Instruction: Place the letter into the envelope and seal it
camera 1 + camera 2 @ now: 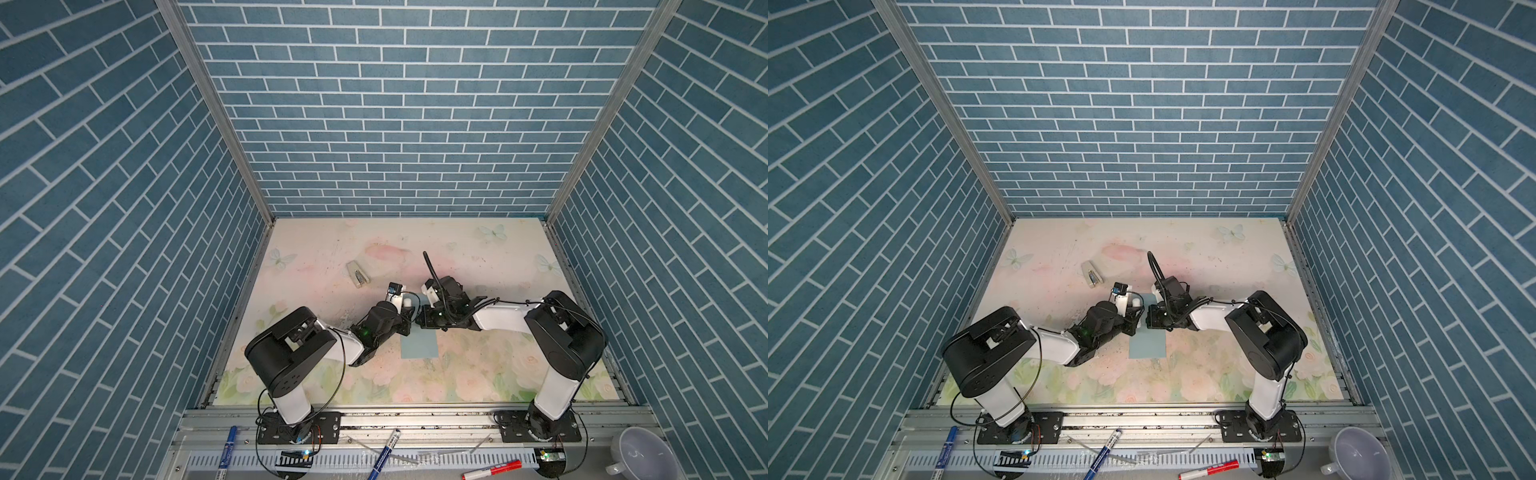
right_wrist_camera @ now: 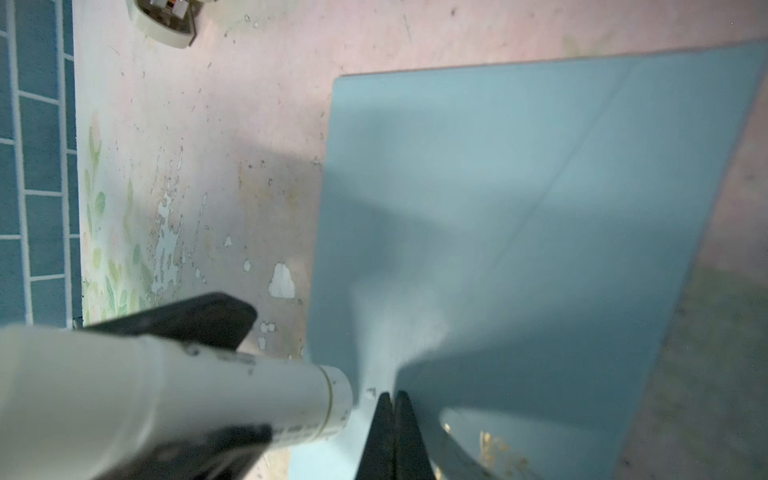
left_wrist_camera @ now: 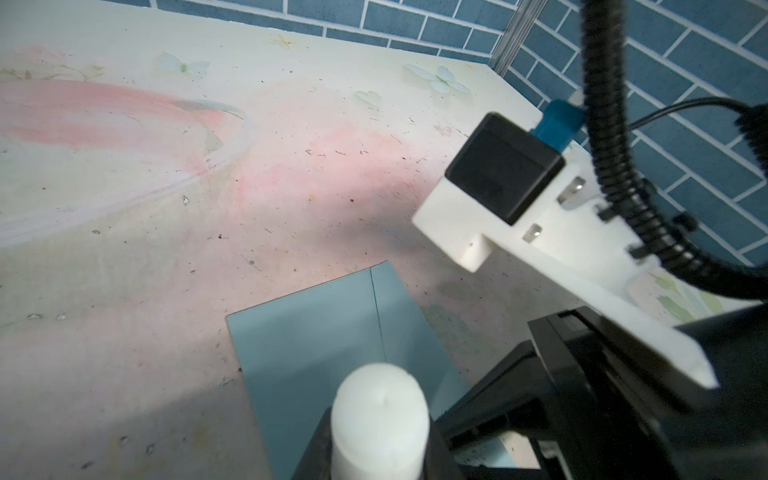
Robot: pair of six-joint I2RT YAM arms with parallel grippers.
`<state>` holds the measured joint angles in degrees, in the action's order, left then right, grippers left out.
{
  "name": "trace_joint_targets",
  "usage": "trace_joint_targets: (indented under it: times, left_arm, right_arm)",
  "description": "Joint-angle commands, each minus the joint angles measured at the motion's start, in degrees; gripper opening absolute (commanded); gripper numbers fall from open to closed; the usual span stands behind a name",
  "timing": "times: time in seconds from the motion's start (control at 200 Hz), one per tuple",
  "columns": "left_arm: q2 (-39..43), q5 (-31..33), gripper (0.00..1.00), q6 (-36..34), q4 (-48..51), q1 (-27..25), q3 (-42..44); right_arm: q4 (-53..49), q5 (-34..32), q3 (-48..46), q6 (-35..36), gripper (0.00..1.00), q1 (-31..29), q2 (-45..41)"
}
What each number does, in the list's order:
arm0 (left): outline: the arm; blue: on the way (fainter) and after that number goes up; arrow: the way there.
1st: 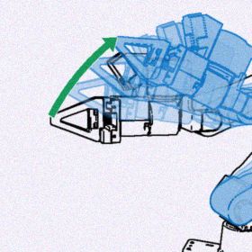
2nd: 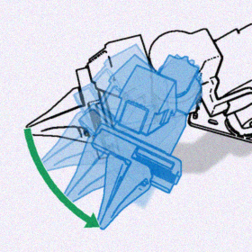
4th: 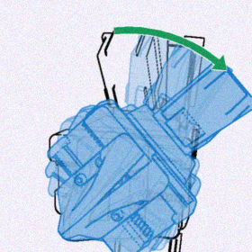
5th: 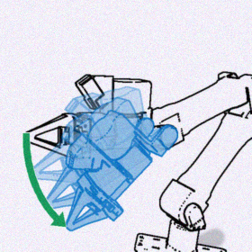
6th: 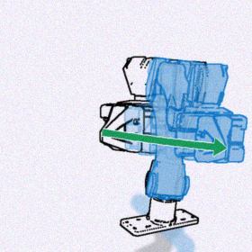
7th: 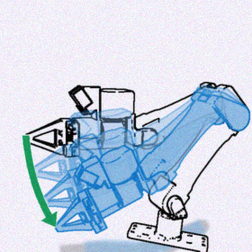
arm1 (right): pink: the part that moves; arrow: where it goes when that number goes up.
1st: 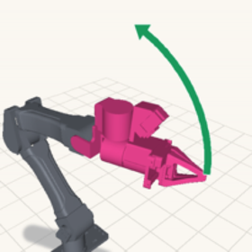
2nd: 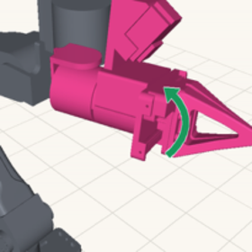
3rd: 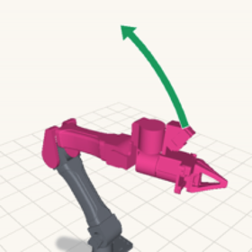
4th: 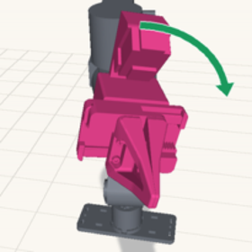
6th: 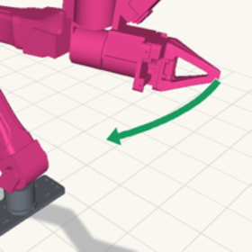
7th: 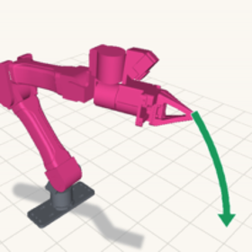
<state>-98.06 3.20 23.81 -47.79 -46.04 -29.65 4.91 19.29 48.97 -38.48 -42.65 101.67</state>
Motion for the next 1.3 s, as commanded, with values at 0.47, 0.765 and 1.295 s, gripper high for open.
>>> trace_joint_targets:
  times: [0.47,0.765,1.295]
  left_arm:
    - [-1.7,0.2,0.00,0.4,1.5,0.2,0.7]
    - [-1.6,0.1,0.00,0.4,1.4,0.2,0.6]
    - [1.8,-2.1,0.00,0.8,2.2,0.2,0.2]
  right_arm:
    - [-3.9,-1.1,-10.0,-1.4,0.00,-2.3,-6.8]
    - [-4.2,-4.4,-7.3,-1.2,0.00,-2.5,-5.7]
    - [-0.2,-5.5,-2.3,1.5,0.00,-0.6,-5.5]
